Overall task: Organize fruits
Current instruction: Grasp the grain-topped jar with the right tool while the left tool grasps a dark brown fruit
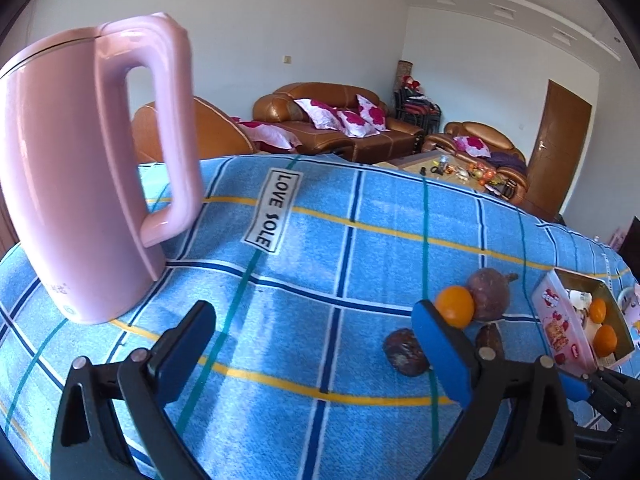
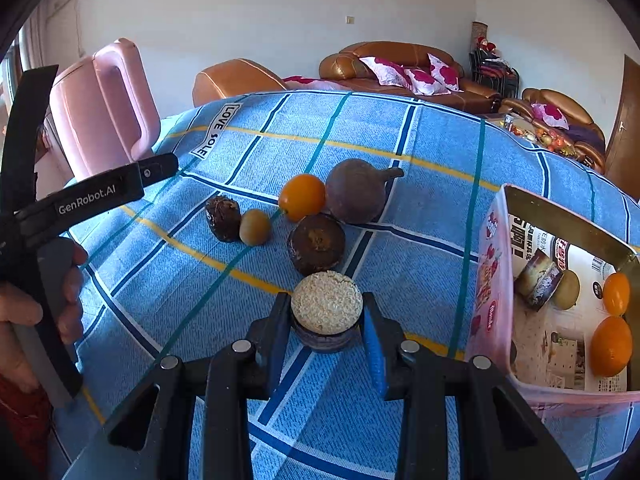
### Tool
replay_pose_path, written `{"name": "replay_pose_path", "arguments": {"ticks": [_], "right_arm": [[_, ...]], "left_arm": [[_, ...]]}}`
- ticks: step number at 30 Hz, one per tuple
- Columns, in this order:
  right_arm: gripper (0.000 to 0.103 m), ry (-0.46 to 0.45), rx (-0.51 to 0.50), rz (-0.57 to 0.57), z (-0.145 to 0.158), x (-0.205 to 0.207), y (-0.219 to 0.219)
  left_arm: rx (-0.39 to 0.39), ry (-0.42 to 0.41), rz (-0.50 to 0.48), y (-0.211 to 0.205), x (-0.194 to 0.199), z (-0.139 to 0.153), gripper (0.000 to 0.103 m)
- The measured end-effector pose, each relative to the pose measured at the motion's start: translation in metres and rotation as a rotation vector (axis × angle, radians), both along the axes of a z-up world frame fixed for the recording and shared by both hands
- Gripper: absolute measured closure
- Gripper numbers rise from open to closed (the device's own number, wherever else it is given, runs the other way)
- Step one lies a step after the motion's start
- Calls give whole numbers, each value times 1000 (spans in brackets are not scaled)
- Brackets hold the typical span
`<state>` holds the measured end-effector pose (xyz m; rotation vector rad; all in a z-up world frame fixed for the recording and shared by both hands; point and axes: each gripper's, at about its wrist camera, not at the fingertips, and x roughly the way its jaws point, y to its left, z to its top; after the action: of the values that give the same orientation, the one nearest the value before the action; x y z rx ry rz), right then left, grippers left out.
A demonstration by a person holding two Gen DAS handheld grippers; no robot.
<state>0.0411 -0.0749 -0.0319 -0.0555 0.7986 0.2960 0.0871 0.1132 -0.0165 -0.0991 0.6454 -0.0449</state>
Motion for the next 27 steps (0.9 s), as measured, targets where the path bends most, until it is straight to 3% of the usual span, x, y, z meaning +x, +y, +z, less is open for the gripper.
{"name": "replay_pose_path", "arguments": {"ticks": [2, 4, 7, 10, 15, 19, 23, 27], "right_arm": [[67, -23, -13, -4, 3, -3, 1], [67, -35, -24, 0, 4, -4, 3], [67, -29, -17, 3, 4, -4, 1], [67, -20, -4, -3, 4, -2, -1], [67, -5, 7, -7, 2, 1, -3], [67, -2, 5, -11, 1, 2, -4], [67, 2, 8, -16, 1, 4, -6], [67, 1, 3, -16, 1, 5, -5]], "left_arm": [[11, 19, -51, -12, 4, -4, 22], [10, 54, -97, -23, 10, -8, 30], [-19, 86, -133, -37, 18, -12, 30], [8, 166, -155, -50, 29, -21, 29], [-67, 169, -139, -43, 28, -22, 41], [-155, 215, -72, -19, 25, -31, 53], [-257, 232, -51, -2, 25, -35, 56], [-160, 224, -77, -22, 28, -35, 57]]}}
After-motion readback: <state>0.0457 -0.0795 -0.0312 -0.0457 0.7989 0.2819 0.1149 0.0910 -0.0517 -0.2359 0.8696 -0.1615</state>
